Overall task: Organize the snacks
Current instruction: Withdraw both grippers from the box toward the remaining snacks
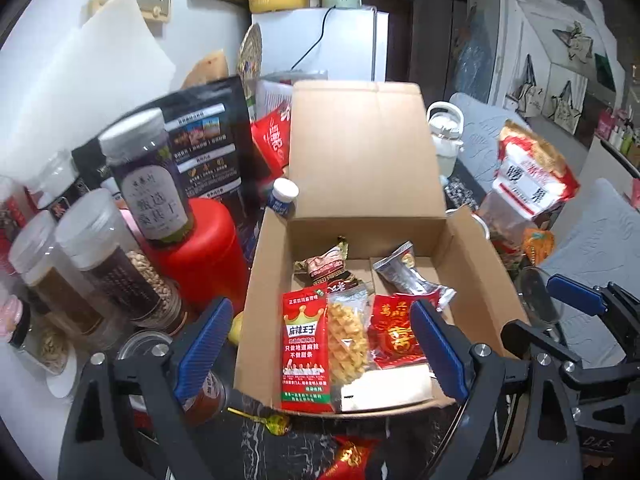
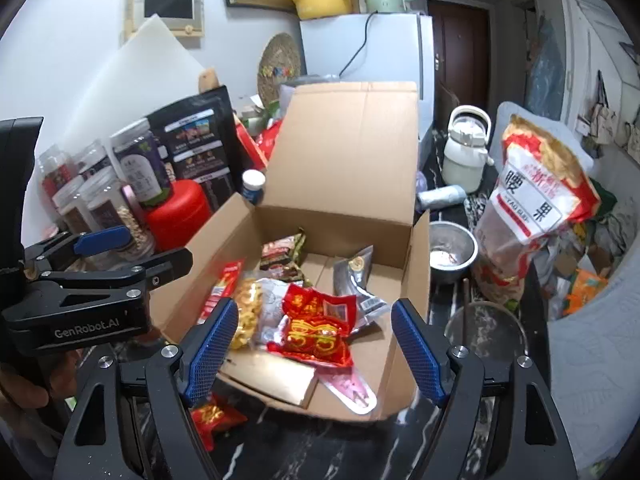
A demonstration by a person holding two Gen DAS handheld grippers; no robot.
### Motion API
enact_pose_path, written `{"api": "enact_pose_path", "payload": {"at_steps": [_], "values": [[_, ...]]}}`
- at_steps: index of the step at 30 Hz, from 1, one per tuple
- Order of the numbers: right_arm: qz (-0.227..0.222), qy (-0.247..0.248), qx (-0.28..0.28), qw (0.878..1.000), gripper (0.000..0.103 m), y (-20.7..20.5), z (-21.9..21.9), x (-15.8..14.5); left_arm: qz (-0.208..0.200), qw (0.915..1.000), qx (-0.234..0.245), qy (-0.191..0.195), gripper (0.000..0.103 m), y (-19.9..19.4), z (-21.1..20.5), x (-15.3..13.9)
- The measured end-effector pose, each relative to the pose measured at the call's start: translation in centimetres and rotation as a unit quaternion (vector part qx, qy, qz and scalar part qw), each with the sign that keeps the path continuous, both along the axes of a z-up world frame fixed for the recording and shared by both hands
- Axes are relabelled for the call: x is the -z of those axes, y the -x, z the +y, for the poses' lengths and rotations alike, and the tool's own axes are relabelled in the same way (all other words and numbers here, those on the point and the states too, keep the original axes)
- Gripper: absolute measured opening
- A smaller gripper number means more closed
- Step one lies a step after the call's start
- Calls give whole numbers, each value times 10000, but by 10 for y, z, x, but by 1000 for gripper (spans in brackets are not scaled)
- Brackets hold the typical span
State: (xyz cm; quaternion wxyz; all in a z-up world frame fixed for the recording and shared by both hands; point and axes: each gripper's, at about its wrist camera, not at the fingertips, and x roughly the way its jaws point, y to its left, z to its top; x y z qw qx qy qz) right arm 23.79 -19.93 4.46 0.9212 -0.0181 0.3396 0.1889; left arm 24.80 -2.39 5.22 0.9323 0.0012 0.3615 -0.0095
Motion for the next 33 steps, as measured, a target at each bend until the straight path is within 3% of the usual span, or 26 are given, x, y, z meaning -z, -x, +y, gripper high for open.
{"api": "enact_pose_path", "payload": {"at_steps": [19,33], "values": [[-699,-156,-126,9974,85,107,-2,-32,-639,9977,241,2,91,108,6,-38],[-697,-209,-355,9967,87,163,18,-11,-796,9964,281,47,91,169,29,-24]]}}
